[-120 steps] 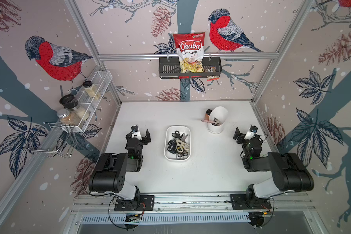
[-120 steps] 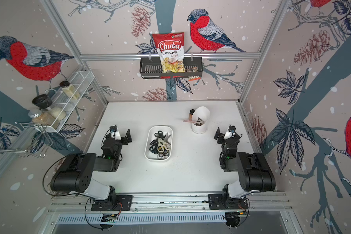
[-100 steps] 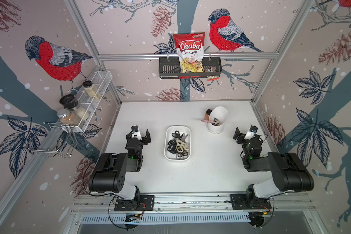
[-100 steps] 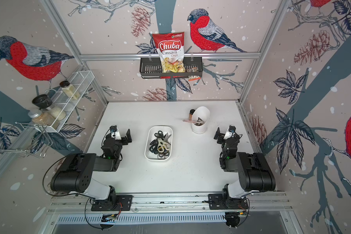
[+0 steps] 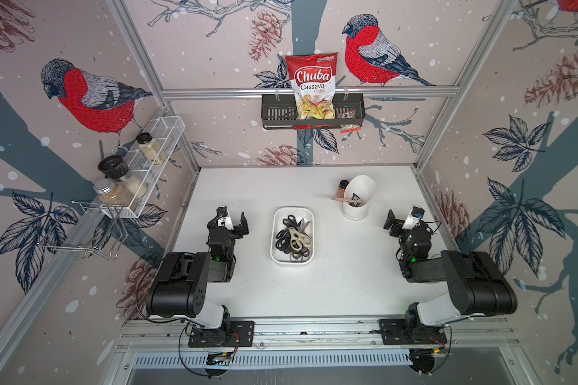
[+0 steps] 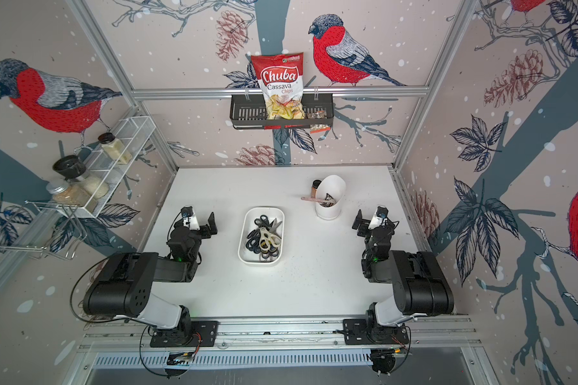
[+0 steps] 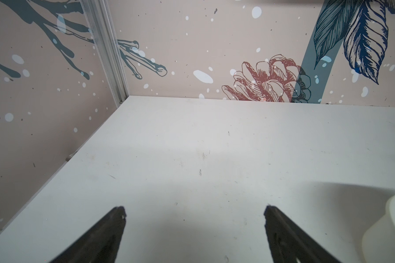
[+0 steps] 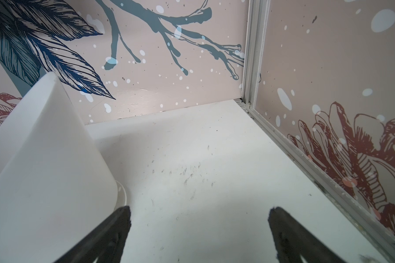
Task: Take the scissors out of the storage box
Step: Move the storage box to the center of the board.
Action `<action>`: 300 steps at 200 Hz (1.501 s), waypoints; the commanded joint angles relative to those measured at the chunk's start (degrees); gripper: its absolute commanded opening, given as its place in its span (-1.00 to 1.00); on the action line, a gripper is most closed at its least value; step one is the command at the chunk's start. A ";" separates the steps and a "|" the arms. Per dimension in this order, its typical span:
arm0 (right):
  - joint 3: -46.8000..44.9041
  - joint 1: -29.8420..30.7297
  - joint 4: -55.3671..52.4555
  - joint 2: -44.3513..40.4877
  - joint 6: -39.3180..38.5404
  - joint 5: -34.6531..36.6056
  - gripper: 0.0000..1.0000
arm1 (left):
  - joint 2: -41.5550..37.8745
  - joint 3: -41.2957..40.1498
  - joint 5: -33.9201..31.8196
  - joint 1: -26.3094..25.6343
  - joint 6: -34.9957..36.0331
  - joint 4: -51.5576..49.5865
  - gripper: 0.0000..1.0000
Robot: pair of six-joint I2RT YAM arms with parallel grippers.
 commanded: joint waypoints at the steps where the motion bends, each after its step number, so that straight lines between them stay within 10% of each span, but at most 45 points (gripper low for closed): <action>1: 0.01 0.02 0.22 -0.19 0.69 -0.51 0.99 | -0.23 -0.05 0.83 0.06 0.60 0.76 0.97; 72: 0.76 1.58 -1.02 -2.19 2.00 9.19 1.00 | -3.50 6.70 -0.43 -0.43 0.49 -14.15 0.97; 109: 21.80 1.98 -43.50 -4.75 11.22 14.24 0.99 | -1.47 28.71 -3.15 -2.72 -6.38 -50.82 0.95; 154: 39.20 3.12 -71.09 0.25 19.13 2.05 0.95 | -2.38 34.16 -6.81 -11.40 -16.47 -61.23 0.93; 201: 43.39 18.21 -86.67 -4.85 25.11 5.27 0.66 | -4.15 34.25 -0.55 -11.84 -33.40 -71.31 0.92; 250: 45.00 41.10 -93.15 -4.55 35.56 6.79 0.55 | -6.67 34.96 3.06 -11.87 -32.79 -77.57 0.92; 300: 53.61 49.59 -93.13 6.48 38.55 4.73 0.50 | -6.02 36.80 2.92 -11.87 -28.37 -79.12 0.92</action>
